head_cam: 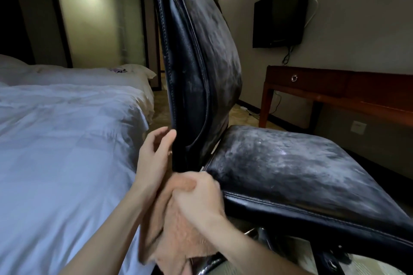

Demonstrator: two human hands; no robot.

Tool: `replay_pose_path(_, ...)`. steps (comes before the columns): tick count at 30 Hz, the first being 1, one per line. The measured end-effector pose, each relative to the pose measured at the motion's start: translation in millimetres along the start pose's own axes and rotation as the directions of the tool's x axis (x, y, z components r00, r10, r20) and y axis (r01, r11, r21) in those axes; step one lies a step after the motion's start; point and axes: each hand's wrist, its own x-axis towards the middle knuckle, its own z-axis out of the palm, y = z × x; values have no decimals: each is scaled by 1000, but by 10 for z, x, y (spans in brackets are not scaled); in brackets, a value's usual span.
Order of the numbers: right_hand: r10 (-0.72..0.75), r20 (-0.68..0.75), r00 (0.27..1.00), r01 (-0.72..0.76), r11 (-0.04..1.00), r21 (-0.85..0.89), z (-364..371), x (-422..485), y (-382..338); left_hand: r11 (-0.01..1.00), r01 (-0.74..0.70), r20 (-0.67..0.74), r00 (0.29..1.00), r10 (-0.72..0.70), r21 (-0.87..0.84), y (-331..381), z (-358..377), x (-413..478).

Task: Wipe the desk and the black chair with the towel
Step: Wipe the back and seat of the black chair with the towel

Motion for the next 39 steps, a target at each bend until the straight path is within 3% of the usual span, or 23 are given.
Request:
replay_pose_path(4, 237, -159, 959, -135, 867, 479, -349, 197, -160, 990, -28, 59, 998, 20, 141, 32, 13, -20)
replay_pose_path(8, 446, -311, 839, -55, 639, 767, -682, 295, -103, 968, -42, 102, 995, 17, 247, -41, -2, 7)
replay_pose_path(10, 531, -356, 769, -6, 562, 827, -773, 341, -33, 963, 1, 152, 987, -44, 271, -68, -23, 33)
replay_pose_path(13, 592, -340, 731, -12, 508, 861, -828, 347, 46, 962, 45, 196, 975, -101, 271, -32, -22, 99)
replay_pose_path(20, 582, -269, 767, -19, 439, 898, -763, 370, 84, 918, -59, 290, 955, -62, 391, 218, 14, 216)
replay_pose_path(24, 561, -246, 791, 1, 400, 916, -618, 349, -21, 958, -28, 140, 990, -12, 286, 454, 89, 306)
replay_pose_path(26, 527, -283, 801, 47, 417, 908, -592, 377, -69, 965, -78, 122, 991, 48, 250, 639, 113, 392)
replay_pose_path(32, 228, -573, 788, 302, 667, 681, -675, 629, -251, 919, -289, 169, 953, 251, 267, 882, 72, 641)
replay_pose_path(39, -92, -660, 746, 469, 776, 422, -853, 782, -498, 823, -465, 329, 872, 362, 326, 883, -37, 805)
